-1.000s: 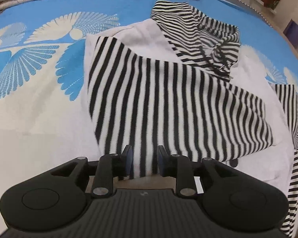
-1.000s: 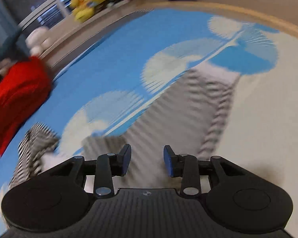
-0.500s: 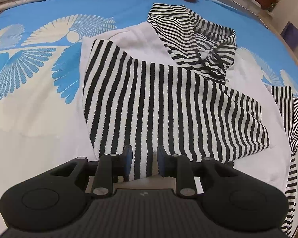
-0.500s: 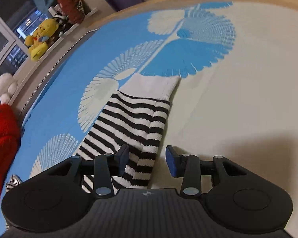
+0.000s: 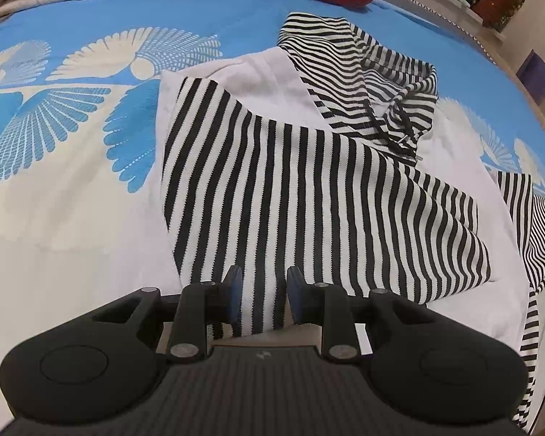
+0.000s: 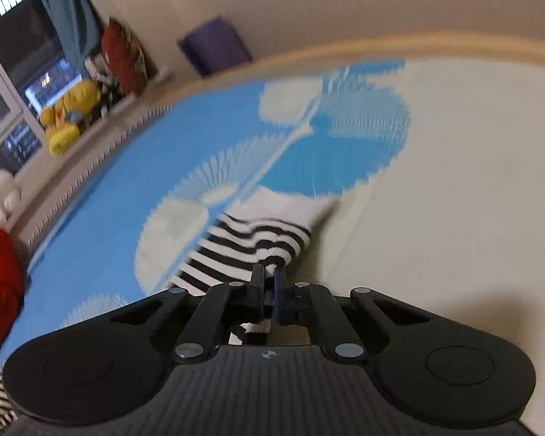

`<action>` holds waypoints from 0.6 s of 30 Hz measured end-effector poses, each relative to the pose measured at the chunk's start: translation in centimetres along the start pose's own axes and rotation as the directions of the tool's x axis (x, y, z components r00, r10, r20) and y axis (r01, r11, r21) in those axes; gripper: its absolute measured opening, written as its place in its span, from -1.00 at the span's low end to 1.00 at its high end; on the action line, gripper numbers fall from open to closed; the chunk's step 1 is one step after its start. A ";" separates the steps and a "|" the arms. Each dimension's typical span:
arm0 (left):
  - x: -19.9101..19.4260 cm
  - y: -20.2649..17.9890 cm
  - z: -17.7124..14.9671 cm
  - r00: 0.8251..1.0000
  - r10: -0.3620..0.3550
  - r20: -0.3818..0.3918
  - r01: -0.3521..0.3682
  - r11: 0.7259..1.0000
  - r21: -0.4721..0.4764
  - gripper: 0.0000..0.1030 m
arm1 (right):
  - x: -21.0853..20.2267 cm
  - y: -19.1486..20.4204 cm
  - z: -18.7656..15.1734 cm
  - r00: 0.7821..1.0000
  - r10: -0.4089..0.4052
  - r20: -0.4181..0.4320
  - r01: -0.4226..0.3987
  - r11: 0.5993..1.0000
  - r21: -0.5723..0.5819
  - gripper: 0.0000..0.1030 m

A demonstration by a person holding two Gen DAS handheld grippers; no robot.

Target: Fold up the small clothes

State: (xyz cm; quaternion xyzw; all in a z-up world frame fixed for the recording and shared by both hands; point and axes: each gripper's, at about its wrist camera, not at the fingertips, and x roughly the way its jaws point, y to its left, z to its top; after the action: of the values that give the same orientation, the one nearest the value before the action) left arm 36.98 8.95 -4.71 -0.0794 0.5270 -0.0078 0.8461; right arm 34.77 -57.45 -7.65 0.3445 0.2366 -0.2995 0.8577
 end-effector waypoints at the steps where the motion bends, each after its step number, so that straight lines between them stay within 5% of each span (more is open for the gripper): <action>1: -0.1 0.0 0.0 1.000 0.001 0.001 -0.001 1.000 -0.003 -0.43 | -0.6 0.1 0.0 1.000 -0.014 0.020 0.014 1.000 0.009 -0.92; 4: -0.4 0.2 0.0 1.000 -0.004 0.007 0.004 1.000 -0.011 -0.43 | -0.6 -0.8 -0.5 0.995 -0.096 -0.019 0.097 0.993 0.061 -0.77; 7: -0.7 0.4 -0.1 1.000 -0.008 0.010 0.008 1.000 -0.013 -0.43 | 1.6 -3.3 -1.2 0.987 -0.049 -0.153 0.077 0.981 0.179 -0.52; 11: -1.0 0.7 -0.1 1.000 -0.003 0.014 0.003 1.000 -0.015 -0.43 | 2.0 -3.2 -0.6 0.991 -0.025 -0.130 0.046 0.986 0.160 -0.56; 12: -1.0 0.8 -0.1 1.000 -0.001 0.015 0.001 1.000 -0.017 -0.43 | 2.0 -3.3 -0.5 0.992 -0.024 -0.127 0.045 0.986 0.163 -0.85; 14: -1.2 1.1 0.0 1.000 0.003 0.018 -0.003 1.000 -0.025 -0.43 | 1.7 -2.9 -0.3 0.992 -0.060 -0.107 0.076 0.986 0.149 -0.91; 18: -2.0 2.4 0.4 0.999 0.010 0.035 -0.008 0.997 -0.072 -0.43 | -1.8 3.2 0.2 0.998 -0.039 0.057 0.042 0.998 -0.043 -0.93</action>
State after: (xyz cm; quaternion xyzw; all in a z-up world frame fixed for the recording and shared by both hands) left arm 36.27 11.54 -3.10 -0.1076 0.5121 0.0164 0.8520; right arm 35.68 -55.07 -4.98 0.3119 0.2259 -0.3211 0.8652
